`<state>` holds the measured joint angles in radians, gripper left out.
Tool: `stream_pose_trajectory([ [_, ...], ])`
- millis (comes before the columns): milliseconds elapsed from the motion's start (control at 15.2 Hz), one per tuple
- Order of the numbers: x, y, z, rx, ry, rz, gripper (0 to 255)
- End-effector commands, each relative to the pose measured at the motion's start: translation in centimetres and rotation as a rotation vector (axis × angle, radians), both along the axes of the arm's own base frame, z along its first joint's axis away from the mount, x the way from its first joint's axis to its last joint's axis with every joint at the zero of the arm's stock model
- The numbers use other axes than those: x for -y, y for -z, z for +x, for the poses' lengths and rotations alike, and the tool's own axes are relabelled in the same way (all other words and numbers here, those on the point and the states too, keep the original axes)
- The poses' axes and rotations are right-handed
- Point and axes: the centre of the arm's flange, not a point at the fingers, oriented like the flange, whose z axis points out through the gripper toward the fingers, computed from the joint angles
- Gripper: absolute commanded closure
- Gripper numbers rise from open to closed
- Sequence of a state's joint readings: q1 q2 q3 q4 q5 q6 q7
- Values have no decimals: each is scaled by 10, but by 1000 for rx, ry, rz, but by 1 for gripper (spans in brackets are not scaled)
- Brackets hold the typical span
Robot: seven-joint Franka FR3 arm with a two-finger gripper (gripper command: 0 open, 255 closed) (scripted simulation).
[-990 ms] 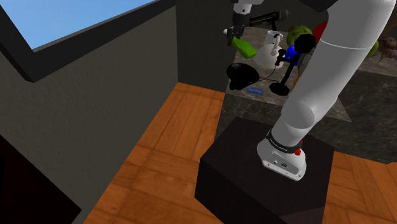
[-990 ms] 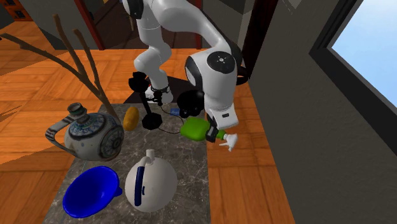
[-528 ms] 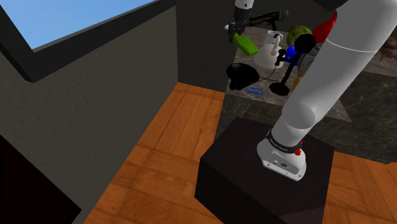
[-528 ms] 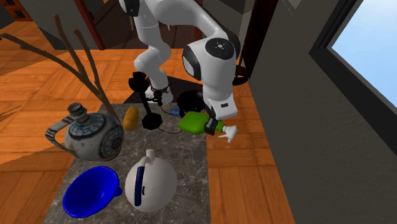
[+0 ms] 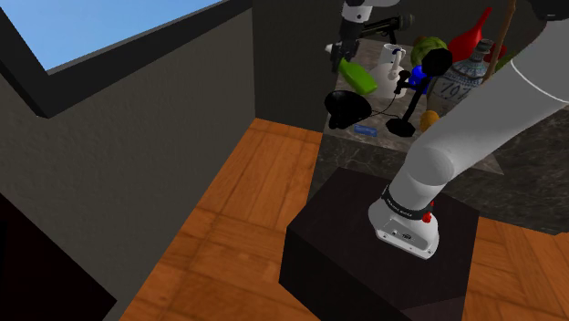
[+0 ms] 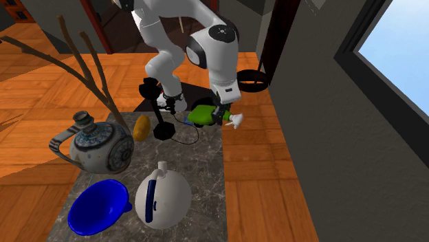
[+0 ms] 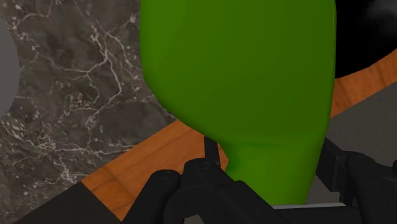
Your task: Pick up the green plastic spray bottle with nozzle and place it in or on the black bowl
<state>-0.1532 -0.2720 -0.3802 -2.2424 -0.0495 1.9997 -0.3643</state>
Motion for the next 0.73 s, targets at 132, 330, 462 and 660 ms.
stream_pose_trajectory([
  [132,-42,4,-32,0,1,-1,255],
  [330,-73,6,-56,0,1,-1,255],
  [462,-89,13,-69,0,1,-1,255],
  [660,-89,29,-69,0,1,-1,255],
])
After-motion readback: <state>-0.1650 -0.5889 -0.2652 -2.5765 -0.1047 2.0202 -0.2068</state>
